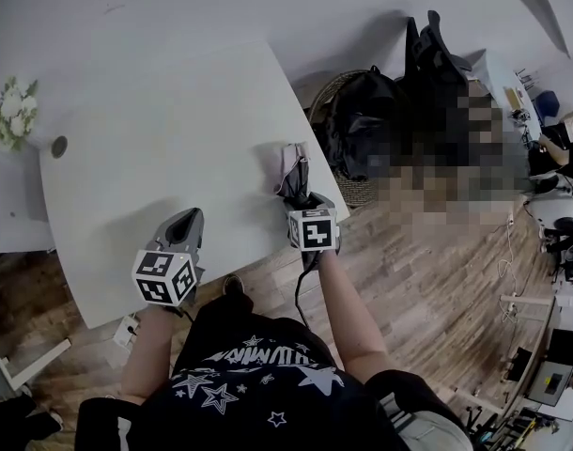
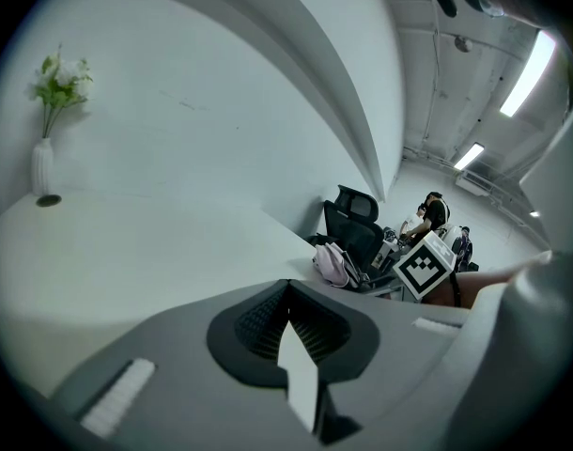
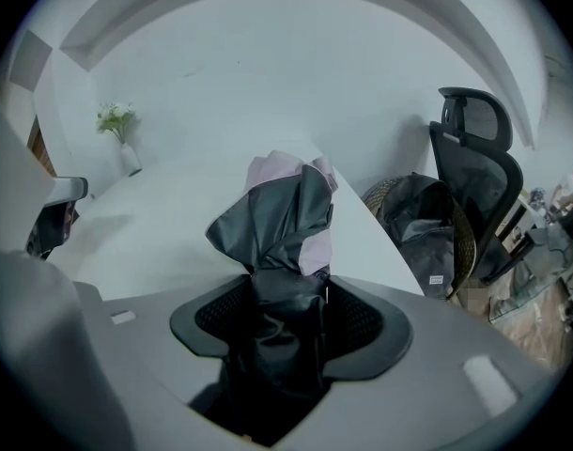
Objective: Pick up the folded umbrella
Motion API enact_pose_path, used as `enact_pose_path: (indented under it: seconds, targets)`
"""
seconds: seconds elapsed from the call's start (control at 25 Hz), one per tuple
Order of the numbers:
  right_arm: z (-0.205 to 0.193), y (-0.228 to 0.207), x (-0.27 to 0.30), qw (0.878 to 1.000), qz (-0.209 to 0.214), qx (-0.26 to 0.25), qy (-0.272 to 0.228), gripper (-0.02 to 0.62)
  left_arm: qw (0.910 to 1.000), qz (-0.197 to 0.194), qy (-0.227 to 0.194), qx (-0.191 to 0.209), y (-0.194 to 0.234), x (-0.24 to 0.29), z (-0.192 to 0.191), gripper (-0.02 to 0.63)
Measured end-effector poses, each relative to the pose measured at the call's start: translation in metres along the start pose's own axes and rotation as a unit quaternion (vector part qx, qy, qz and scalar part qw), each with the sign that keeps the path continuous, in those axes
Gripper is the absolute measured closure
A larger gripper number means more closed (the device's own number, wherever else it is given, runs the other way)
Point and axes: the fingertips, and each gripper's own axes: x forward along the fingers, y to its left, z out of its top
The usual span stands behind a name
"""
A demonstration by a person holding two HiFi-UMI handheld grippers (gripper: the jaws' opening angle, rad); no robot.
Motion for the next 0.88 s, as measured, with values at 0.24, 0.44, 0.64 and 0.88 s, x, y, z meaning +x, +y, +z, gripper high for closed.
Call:
enact_pose_path:
  seconds: [0.24,0.44,0.64,0.88]
  targets:
    - [0.001,0.000,0.003,1.000,-0.001,-0.002,0.003,0.340,0.9998,0.016,-0.005,-0.005,0.007,-0.001,0.004,0.603]
    - [-0.001,-0.001,0.002,1.000,0.003,-0.001,0.004,0.356,0.9999,0.013,-0.004,0.001,-0.005,-0.004,0.000,0.603]
    - [0.000,0.008,-0.008,1.000,0.025,0.001,-0.004,0.358,0.9998,0.018,-0.011,0.005,-0.011,-0.012,0.002,0.603]
    - [0.011,0.007,-0.031,0.999,0.036,0.007,-0.039,0.357,0.9993,0.022,-0.027,0.017,-0.026,-0.022,0.011,0.603]
